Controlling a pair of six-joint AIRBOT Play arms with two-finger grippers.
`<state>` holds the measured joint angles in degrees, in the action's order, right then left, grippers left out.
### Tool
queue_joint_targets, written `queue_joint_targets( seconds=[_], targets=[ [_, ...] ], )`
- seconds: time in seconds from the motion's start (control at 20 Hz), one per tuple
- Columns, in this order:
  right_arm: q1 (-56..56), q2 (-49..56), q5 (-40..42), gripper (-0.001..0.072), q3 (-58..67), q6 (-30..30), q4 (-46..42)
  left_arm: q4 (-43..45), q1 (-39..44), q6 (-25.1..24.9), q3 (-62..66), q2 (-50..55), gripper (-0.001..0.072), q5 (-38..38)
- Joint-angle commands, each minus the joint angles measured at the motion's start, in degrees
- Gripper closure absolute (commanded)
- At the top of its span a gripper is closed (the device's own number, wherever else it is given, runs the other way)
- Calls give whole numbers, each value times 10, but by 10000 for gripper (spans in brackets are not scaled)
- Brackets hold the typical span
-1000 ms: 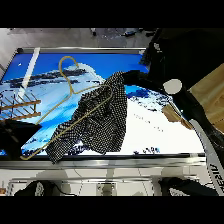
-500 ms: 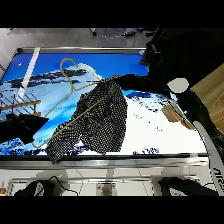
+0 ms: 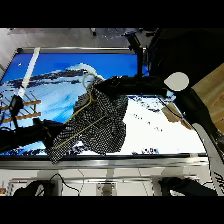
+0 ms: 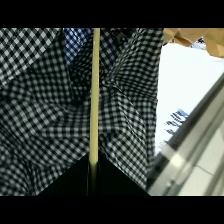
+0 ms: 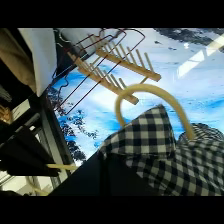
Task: Fold the clothes and pants, and hang the long-sleeved shirts on hangers.
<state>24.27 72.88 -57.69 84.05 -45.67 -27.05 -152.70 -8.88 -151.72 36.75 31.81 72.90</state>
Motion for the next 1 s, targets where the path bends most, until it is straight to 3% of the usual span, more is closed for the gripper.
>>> queue_joint_targets(
  seconds=[0.0, 0.1, 0.3, 0.35, 0.4, 0.45, 0.55, 0.65, 0.85, 0.95],
  targets=[
    [11, 0, -76, 667, 25, 3, -15, -19, 70, -89, -18, 1, 671, -125],
    [11, 0, -110, 666, 25, 3, -87, -47, 74, -124, -18, 5, 671, -153],
    [11, 0, -148, 652, 25, -7, -309, -60, 73, -131, -19, 13, 671, -161],
    [11, 0, -151, 571, 25, 3, -341, -68, 73, -140, -20, 13, 671, -161],
    [11, 0, -154, 400, 25, 27, -364, -75, 73, -145, -21, 13, 671, -161],
    [11, 0, -157, 343, 25, 73, -386, -81, 73, -149, -21, 13, 671, -157],
    [10, -1, -156, 343, 25, 185, -433, -85, 73, -156, -21, 13, 671, -141],
    [2, -9, -124, 343, 25, 242, -452, -85, 73, -159, -22, 13, 671, -126],
    [-71, -34, 4, 343, 25, 292, -454, -86, 73, -159, -28, 13, 671, -122],
    [-113, -23, 9, 343, 25, 380, -367, -89, 73, -159, -28, 13, 671, -115]
  ],
)
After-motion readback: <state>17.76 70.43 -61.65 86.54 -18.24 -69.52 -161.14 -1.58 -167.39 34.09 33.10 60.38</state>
